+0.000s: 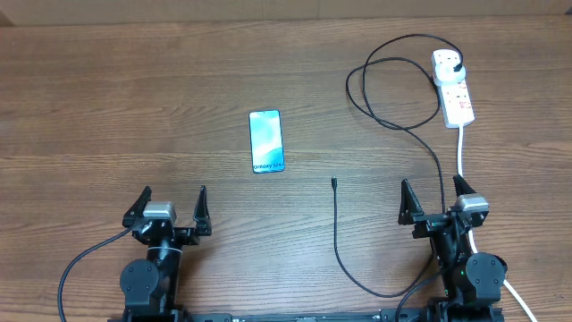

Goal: Plug charger to phone and switch on socket

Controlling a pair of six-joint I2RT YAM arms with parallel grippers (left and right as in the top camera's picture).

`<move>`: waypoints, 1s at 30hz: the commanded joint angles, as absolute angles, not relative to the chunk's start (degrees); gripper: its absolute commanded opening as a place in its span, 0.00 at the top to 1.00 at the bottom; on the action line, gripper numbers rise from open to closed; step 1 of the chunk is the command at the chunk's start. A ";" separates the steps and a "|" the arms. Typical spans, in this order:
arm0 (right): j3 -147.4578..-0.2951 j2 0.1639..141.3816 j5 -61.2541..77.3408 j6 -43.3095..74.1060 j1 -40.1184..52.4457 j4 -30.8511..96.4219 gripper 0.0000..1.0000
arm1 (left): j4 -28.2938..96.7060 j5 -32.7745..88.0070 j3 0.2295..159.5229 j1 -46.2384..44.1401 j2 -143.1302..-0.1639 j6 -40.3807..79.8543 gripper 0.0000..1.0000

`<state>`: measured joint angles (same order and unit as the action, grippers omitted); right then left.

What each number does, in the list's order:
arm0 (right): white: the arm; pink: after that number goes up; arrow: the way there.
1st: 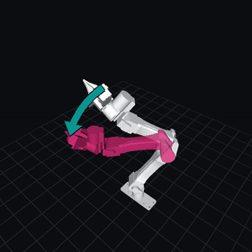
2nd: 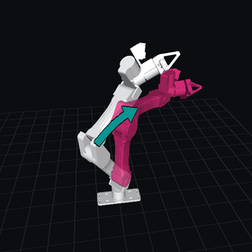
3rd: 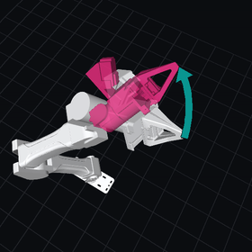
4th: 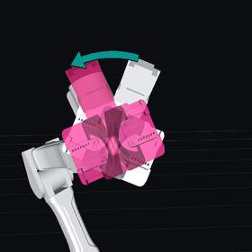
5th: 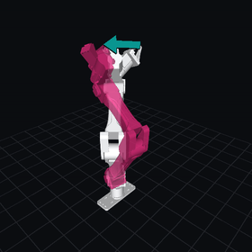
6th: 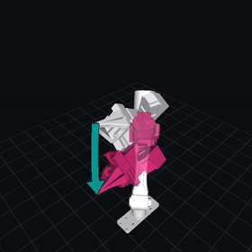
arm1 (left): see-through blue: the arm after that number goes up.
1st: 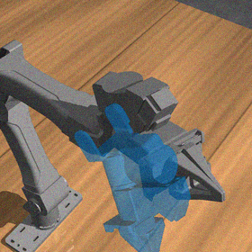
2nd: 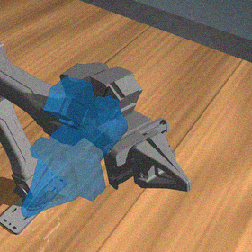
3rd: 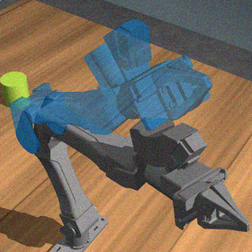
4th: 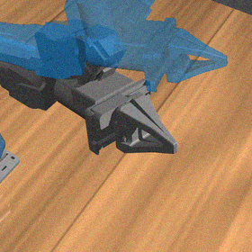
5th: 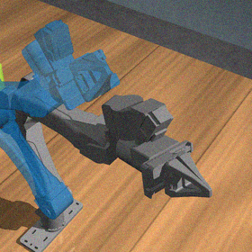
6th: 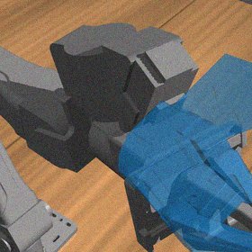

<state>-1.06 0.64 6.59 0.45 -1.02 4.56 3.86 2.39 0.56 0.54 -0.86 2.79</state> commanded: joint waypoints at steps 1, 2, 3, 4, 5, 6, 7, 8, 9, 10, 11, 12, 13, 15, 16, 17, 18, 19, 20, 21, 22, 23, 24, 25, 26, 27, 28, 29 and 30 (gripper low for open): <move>-0.47 0.49 6.02 0.86 -0.69 4.40 0.00 | 3.66 1.06 0.27 1.21 -0.21 1.67 0.00; -0.47 0.49 6.04 0.86 -0.69 4.40 0.00 | 3.70 1.06 0.27 1.21 -0.21 1.67 0.01; -0.47 0.49 6.04 0.86 -0.69 4.40 0.00 | 3.75 1.06 0.27 1.21 -0.21 1.67 0.00; -0.47 0.49 6.04 0.86 -0.69 4.40 0.00 | 4.01 1.06 0.27 1.21 -0.21 1.67 0.00; -0.47 0.49 6.04 0.86 -0.69 4.40 0.00 | 4.36 1.08 0.27 1.21 -0.21 1.69 0.00; -0.47 0.49 6.04 0.86 -0.69 4.40 0.00 | 4.38 1.08 0.27 1.21 -0.21 1.69 0.00; -0.47 0.49 6.04 0.86 -0.69 4.40 0.00 | 4.23 1.17 0.27 1.21 -0.21 1.74 0.00; -0.47 0.49 6.04 0.86 -0.69 4.40 0.00 | 3.84 1.67 0.27 1.21 -0.21 1.74 0.00; -0.47 0.49 6.04 0.86 -0.71 4.40 0.00 | 2.50 2.57 0.27 1.21 -0.21 1.74 0.00; -0.47 0.49 6.04 0.86 -0.71 4.40 0.00 | 0.56 4.21 0.27 1.21 -0.21 1.74 0.01; -0.47 0.49 6.04 0.86 -0.69 4.40 0.00 | -4.58 8.14 0.27 1.21 -0.21 1.69 0.00; -0.47 0.49 6.04 0.86 -0.69 4.40 0.00 | -7.81 9.52 0.27 1.21 -0.21 1.67 0.00; -0.47 0.49 6.04 0.86 -0.69 4.40 0.00 | -11.88 10.35 0.27 1.21 -0.21 1.67 0.00; -0.47 0.49 6.04 0.86 -0.69 4.40 0.00 | -19.68 10.37 0.27 1.21 -0.21 1.67 0.01; -0.47 0.49 6.04 0.86 -0.69 4.40 0.00 | -27.75 10.35 0.27 1.21 -0.25 1.67 0.00; -0.47 0.49 6.04 0.86 -0.69 4.40 0.00 | -31.77 10.02 0.36 1.21 -0.27 1.67 0.01; -0.47 0.49 6.04 0.86 -0.71 4.40 0.00 | -34.33 9.56 0.75 1.21 -0.27 1.67 0.00; -0.47 0.49 6.04 0.86 -0.69 4.40 0.00 | -35.68 9.39 1.54 1.21 -0.27 1.65 0.00; -0.47 0.49 6.04 0.86 -0.69 4.38 0.00 | -35.86 9.34 2.68 1.21 -0.27 1.67 0.00; -0.47 0.49 6.04 0.86 -0.69 4.40 0.00 | -35.59 9.37 3.84 1.21 -0.38 1.67 0.00; -0.47 0.49 6.04 0.86 -0.71 4.40 0.00 | -35.00 9.45 5.41 1.21 -0.69 1.65 0.00; -0.47 0.49 6.04 0.86 -0.69 4.40 0.00 | -33.63 9.47 7.46 1.21 -1.28 1.61 0.01; -0.47 0.49 6.04 0.86 -0.69 4.40 0.00 | -31.53 9.47 9.69 1.21 -2.09 1.15 0.01; -0.47 0.49 6.04 0.86 -0.69 4.40 0.00 | -27.92 9.10 12.73 1.21 -3.36 1.02 0.00; -0.47 0.49 6.04 0.86 -0.69 4.40 0.00 | -23.05 8.60 16.58 1.21 -5.23 0.99 0.00; -0.47 0.49 6.04 0.86 -0.69 4.40 0.00 | -17.93 8.56 21.04 1.21 -7.90 0.56 0.00; -0.47 0.49 6.04 0.86 -0.69 4.40 0.00 | -12.08 8.67 26.02 1.21 -11.31 -0.30 0.00; -0.47 0.49 6.04 0.86 -0.71 4.40 0.00 | -5.26 9.32 32.32 1.21 -16.16 -1.10 0.00; -0.47 0.49 6.04 0.86 -0.69 4.40 0.00 | -0.86 10.39 36.56 1.21 -19.73 -2.15 0.01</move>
